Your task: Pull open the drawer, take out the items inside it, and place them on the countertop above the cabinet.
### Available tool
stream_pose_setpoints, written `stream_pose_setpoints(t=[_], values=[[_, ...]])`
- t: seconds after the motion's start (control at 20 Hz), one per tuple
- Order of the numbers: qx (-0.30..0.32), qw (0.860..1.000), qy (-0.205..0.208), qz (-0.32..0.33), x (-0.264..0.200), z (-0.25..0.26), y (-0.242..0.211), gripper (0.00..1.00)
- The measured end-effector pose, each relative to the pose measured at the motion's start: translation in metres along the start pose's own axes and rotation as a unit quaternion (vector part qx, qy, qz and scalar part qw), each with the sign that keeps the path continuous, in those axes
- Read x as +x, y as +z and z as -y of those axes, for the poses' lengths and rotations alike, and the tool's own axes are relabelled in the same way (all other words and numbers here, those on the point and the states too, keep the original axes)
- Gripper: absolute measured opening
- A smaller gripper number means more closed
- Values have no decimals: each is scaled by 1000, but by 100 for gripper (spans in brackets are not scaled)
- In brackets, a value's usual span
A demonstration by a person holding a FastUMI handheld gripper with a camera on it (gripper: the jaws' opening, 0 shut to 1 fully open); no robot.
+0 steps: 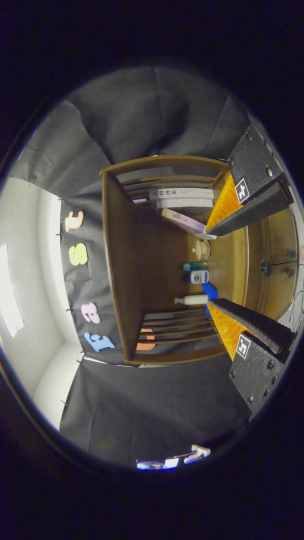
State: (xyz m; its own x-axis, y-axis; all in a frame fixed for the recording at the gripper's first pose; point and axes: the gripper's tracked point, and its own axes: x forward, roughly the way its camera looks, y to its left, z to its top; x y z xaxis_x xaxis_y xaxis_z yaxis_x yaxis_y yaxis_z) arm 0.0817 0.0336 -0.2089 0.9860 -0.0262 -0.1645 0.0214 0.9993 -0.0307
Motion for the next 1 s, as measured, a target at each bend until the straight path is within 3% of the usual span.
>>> stream_pose_setpoints(t=[0.65, 1.0], values=[[-17, 991, -26, -133, 85, 5, -186, 94], [-38, 984, -54, -166, 111, 11, -234, 69]])
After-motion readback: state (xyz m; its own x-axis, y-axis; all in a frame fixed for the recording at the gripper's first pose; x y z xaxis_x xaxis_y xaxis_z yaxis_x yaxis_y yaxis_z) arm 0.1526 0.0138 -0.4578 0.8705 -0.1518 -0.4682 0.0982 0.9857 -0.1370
